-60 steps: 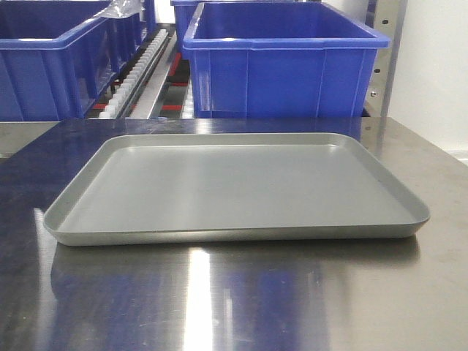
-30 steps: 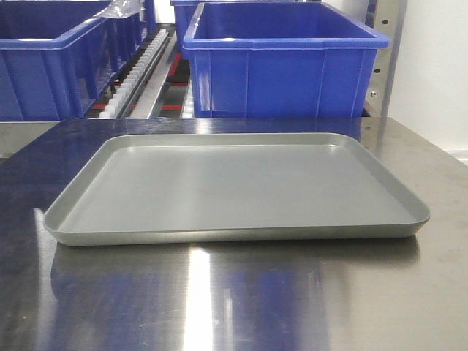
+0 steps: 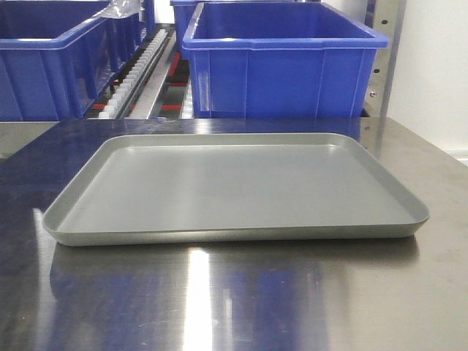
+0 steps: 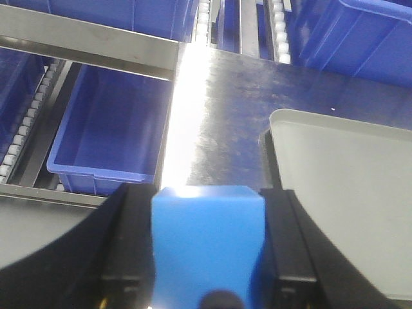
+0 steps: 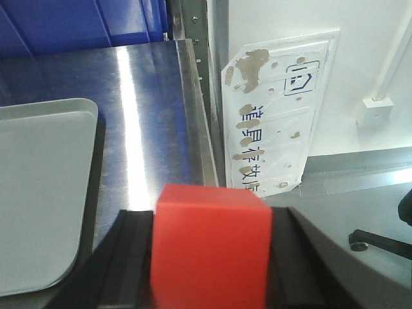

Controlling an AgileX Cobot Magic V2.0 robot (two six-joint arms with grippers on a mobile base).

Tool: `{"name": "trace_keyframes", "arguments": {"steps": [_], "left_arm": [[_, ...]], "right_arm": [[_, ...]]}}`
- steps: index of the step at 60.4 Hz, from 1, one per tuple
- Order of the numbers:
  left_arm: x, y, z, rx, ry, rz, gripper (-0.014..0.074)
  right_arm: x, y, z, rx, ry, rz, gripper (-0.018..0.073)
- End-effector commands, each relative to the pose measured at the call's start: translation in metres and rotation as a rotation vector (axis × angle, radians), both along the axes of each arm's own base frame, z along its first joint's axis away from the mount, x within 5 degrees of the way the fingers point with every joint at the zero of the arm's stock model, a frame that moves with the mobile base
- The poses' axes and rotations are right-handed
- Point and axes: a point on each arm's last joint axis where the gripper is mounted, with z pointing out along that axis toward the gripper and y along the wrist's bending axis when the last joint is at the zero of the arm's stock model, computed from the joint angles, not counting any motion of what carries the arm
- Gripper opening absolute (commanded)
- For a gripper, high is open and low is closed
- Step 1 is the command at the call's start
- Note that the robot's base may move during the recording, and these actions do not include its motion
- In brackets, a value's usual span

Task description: Sort and place red and blue blocks on shelf

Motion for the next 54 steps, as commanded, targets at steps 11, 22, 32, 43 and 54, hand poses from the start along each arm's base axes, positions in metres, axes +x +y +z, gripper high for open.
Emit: {"name": "trace_keyframes", "arguments": {"steps": [11,22,32,43,54], "left_arm": [[0.0026,-0.0003,0.0153,-0.015,-0.101,0.001,0.0127],[0.0026,-0.0003,0.0153,-0.015,-0.101,0.001,0.0127],[0.0026,-0.0003,0.0153,-0.015,-0.101,0.001,0.0127],[0.0026,-0.0003,0.0153,-0.015,-0.101,0.001,0.0127],[0.0026,-0.0003,0.0153,-0.015,-0.101,0.001,0.0127]], "right_arm": [[0.0027,-0.0004,0.0162,-0.008,-0.11,0.0,0.0059],[0.0027,-0.0004,0.0162,-0.008,-0.11,0.0,0.0059],[0.0027,-0.0004,0.0162,-0.008,-0.11,0.0,0.0059],[0.0027,-0.0004,0.0162,-0.008,-0.11,0.0,0.0059],[0.0027,-0.0004,0.0162,-0.008,-0.11,0.0,0.0059]]}}
